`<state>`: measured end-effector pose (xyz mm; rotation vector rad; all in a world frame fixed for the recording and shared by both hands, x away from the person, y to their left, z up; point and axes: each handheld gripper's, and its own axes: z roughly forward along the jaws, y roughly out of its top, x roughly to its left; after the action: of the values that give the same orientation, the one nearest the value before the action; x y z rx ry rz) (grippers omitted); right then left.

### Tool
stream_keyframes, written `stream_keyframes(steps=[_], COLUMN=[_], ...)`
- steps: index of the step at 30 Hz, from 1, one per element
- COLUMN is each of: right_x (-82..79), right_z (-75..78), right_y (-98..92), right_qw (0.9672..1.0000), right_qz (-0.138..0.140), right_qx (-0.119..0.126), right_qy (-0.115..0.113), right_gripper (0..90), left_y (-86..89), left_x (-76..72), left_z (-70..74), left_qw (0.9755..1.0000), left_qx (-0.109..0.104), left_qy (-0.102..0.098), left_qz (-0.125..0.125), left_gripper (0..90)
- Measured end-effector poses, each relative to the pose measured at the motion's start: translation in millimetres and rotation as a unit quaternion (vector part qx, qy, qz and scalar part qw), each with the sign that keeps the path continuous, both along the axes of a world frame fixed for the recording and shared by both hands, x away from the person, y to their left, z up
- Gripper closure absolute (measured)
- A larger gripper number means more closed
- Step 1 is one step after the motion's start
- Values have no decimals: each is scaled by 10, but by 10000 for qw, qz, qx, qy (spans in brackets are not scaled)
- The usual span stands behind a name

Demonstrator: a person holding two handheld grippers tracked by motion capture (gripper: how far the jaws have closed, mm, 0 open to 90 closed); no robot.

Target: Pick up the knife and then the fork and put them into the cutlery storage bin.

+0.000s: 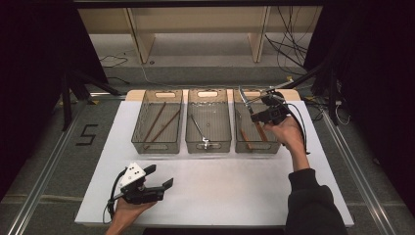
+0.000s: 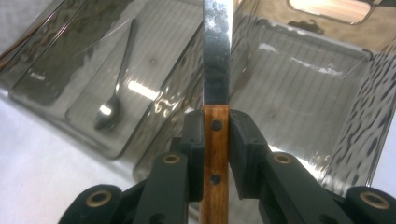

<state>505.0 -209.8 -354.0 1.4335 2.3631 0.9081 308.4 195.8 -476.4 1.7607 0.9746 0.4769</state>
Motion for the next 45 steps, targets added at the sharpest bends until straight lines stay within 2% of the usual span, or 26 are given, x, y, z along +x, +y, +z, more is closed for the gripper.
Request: stream_keyframes(steps=[7,20,45], right_x=[168,360,445], right_z=[-23,-179,-341], right_y=[6,-43,4], right_qw=[9998,9983,9972], right_qz=[-191,-543,-669], right_qx=[36,-55,-88], right_qy=[57,205,332], right_gripper=[775,774,774], left_y=[3,4,5], left_x=[0,-1,-1], left_z=[1,0,1], left_qw=[10000,10000,10000], left_qx=[0,-10,-32], left_qy=[1,6,6], left_qz=[-2,3,5], left_gripper=[170,170,170])
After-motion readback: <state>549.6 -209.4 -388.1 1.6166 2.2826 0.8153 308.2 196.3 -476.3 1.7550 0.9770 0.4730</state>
